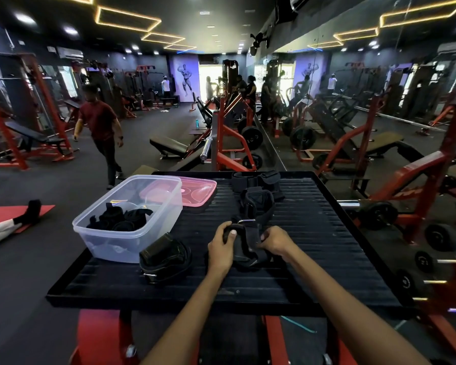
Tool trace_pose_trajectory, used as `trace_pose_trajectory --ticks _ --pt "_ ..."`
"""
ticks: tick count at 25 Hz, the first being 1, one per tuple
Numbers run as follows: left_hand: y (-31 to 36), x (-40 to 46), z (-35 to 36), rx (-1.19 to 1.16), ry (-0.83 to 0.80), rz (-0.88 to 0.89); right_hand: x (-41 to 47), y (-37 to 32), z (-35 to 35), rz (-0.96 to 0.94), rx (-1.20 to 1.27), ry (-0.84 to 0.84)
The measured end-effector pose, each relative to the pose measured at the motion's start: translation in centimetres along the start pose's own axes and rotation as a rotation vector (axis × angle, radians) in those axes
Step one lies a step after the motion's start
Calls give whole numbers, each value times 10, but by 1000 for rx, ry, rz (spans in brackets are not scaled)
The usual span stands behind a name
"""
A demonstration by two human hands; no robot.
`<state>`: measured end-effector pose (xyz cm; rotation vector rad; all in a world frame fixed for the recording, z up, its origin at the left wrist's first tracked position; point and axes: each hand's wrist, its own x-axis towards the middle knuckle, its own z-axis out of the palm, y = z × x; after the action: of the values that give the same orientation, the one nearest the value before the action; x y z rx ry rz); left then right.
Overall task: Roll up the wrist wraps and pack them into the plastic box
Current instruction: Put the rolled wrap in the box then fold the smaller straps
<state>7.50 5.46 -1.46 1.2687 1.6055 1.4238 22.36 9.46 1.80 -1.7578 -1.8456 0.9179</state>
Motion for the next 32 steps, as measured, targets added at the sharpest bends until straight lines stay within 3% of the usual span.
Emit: trace_pose_trajectory --ticks 9,16,20,25,28,30,32 --pt "2 -2 4 0 -72 38 1 10 -4 -60 237 217" --pt "5 -4 7 -82 -102 -18 0 -1 -2 -45 -97 247" --pt "8 -2 5 -269 -114 -152 -2 5 1 -61 187 66" --pt "14 -6 1 -350 -194 -110 8 -12 -20 50 201 93" --pt "16 -9 2 -316 -344 -70 19 -24 -33 157 548 -136" --pt "13 -8 2 -280 -380 -55 24 -29 -37 146 716 -97" --pt "9 -6 2 -247 -369 -27 30 -33 -40 86 747 95"
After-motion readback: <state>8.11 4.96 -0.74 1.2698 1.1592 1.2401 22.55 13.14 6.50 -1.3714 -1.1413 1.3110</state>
